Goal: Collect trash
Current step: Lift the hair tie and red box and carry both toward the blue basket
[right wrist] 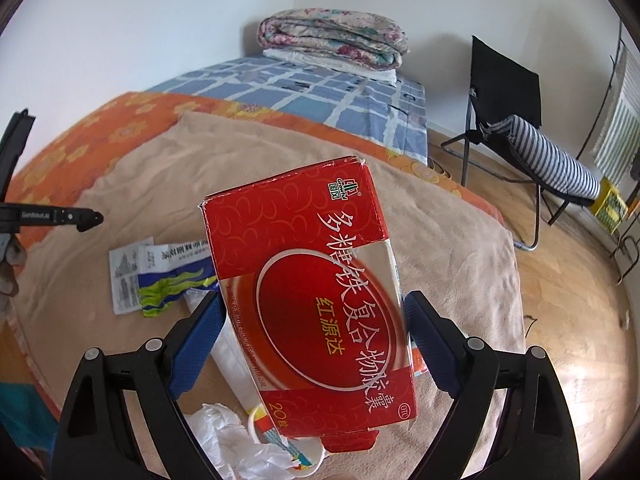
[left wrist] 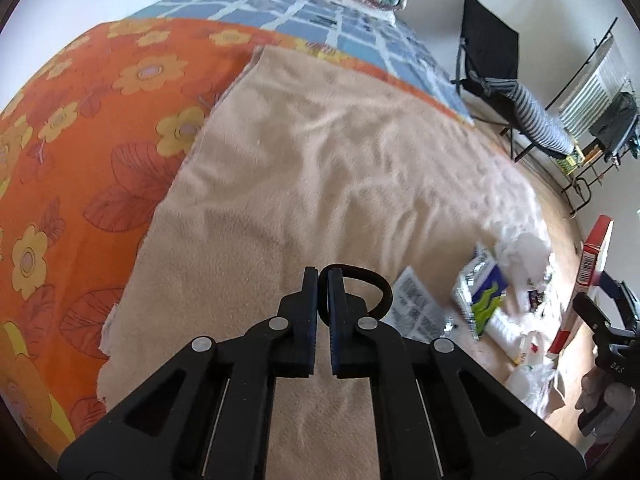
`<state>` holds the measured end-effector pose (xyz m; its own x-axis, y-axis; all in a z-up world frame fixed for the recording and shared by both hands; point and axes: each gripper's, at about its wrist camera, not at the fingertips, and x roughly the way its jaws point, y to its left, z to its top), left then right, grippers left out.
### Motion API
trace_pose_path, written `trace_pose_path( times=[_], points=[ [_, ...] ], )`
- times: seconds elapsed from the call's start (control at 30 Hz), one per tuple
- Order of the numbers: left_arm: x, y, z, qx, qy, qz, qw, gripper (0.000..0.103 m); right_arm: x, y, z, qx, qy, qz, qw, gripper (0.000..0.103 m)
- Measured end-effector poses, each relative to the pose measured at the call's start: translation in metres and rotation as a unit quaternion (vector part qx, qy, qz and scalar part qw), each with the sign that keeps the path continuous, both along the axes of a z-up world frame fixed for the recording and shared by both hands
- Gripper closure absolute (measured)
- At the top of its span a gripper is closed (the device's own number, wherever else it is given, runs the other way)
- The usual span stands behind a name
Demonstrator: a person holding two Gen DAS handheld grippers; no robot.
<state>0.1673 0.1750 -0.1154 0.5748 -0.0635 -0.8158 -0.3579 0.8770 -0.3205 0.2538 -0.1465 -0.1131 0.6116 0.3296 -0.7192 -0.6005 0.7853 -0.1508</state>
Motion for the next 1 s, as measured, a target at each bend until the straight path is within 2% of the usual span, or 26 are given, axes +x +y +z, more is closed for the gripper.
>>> trace_pose_path(
  times=[0.33, 0.5, 0.77, 1.0],
  points=[
    [-0.031, -0.025, 0.043, 0.015, -0.034, -0.045, 0.9983, 0.101, -0.031, -0.020, 0.038, 0.058, 0.000, 0.005, 0.998, 0.013],
    [-0.056, -0.048, 0.058, 0.019, -0.045, -0.076, 0.9959, 0.101, -0.058, -0.032, 0.049, 0.081, 0.023, 0.016, 0.996, 0.013],
    [-0.099, -0.090, 0.059, 0.020, -0.040, -0.128, 0.9907, 0.101, -0.109, -0.045, 0.046, 0.095, 0.050, 0.031, 0.994, 0.013],
    [-0.136, -0.121, 0.051, 0.018, -0.034, -0.162, 0.9861, 0.101, -0.153, -0.047, 0.025, 0.101, 0.086, 0.049, 0.990, 0.013]
  ],
)
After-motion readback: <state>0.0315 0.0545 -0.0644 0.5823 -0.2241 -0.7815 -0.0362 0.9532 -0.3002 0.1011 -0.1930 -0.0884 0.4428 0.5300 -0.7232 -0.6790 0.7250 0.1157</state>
